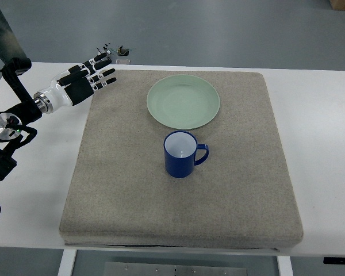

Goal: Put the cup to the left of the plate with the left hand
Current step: 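Reach the left hand toward the blue mug beside the plate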

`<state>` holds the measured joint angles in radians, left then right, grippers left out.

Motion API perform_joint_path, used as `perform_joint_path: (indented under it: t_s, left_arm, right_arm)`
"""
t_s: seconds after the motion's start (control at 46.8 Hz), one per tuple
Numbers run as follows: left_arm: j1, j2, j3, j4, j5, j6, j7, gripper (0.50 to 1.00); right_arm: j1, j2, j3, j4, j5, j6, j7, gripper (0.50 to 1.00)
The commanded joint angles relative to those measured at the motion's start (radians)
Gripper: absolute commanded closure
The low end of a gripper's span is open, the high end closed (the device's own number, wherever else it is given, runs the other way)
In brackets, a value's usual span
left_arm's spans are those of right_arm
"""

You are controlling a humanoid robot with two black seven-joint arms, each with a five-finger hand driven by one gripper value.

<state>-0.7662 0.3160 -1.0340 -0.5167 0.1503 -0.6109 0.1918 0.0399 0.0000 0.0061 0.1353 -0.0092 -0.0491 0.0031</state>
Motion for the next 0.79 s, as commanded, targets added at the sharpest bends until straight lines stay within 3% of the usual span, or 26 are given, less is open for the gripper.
perform_joint_path:
  t_s: [0.0,0.769]
  left_arm:
    - [0.002,0.0,0.0,-0.002,0.008,0.0,0.0,0.501]
    - [0.005,0.021,0.0,-0.02,0.047,0.0,-0.023,0.501]
  right_arm:
    - [0.0,0.0,0.0,0.0,0.0,0.0,0.0,0.566]
    - [0.0,0.0,0.0,0.0,0.0,0.0,0.0,0.566]
